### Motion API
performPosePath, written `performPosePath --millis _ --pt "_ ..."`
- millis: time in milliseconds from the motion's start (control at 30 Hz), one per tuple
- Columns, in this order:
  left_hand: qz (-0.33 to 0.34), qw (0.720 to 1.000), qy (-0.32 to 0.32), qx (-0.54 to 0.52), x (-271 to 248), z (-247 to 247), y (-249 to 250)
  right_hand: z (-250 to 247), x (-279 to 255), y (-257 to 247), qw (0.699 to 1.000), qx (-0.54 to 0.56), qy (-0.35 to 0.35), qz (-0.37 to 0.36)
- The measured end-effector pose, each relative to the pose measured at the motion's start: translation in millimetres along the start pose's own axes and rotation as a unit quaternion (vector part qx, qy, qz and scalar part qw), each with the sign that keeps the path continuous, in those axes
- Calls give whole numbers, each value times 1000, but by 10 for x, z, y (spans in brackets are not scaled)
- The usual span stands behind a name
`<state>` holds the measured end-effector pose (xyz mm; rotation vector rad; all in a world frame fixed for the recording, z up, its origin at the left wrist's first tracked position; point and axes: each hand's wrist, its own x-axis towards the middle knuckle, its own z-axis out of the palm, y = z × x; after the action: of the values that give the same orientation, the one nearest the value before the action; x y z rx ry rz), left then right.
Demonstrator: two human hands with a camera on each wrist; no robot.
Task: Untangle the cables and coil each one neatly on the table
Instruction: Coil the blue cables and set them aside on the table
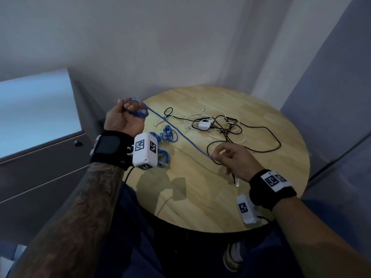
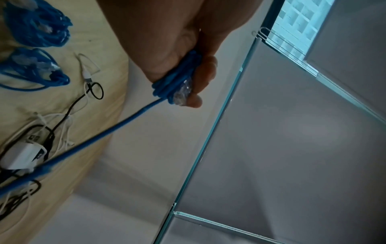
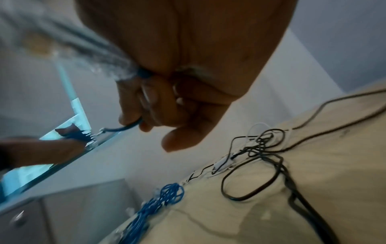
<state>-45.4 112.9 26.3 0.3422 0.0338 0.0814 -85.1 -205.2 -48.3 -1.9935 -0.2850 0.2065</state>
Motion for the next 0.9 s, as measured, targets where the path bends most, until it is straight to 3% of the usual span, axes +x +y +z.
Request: performPosePath --millis 100,167,200,233,300,333,367,467,533,567,600,700,767,833,900 --pt "28 998 26 44 139 35 -78 165 -117 -158 995 -43 -83 -37" --pt "69 981 57 175 215 45 -252 228 -194 -325 989 -35 -133 -51" --pt "99 953 67 277 239 17 -361 233 -237 -432 986 -23 -149 -64" --pt "120 905 67 403 219 -9 -475 217 -276 -549 984 -10 -155 -84" --pt "116 759 13 640 109 -91 -705 117 -299 -759 985 15 -119 -124" --pt "92 701 -27 707 29 -124 -798 31 -271 -836 987 33 -73 -137" --pt "53 679 -61 730 -68 -132 -869 -73 -218 -883 988 53 -15 -142" --pt "-70 680 -149 714 -341 -106 -1024 -387 -7 -874 978 72 115 -157" --pt "-92 636 -192 741 -450 -80 -1069 -508 137 -723 976 12 149 -159" --pt "-94 630 -200 744 -479 -68 -1078 -545 197 -626 975 -26 157 -154" --pt "-100 646 -198 730 -491 -54 -1077 -567 246 -525 974 -68 162 -146" --pt "-173 775 -165 585 -476 -53 -1055 -535 297 -295 973 -163 126 -102" --pt "-243 839 -144 465 -479 -45 -1057 -369 256 -224 987 -131 65 -65" --pt "-295 866 -128 383 -497 -40 -1085 -137 174 -239 1000 -1 11 -11" --pt "-311 881 -118 335 -502 -56 -1122 56 97 -293 988 138 -18 60"
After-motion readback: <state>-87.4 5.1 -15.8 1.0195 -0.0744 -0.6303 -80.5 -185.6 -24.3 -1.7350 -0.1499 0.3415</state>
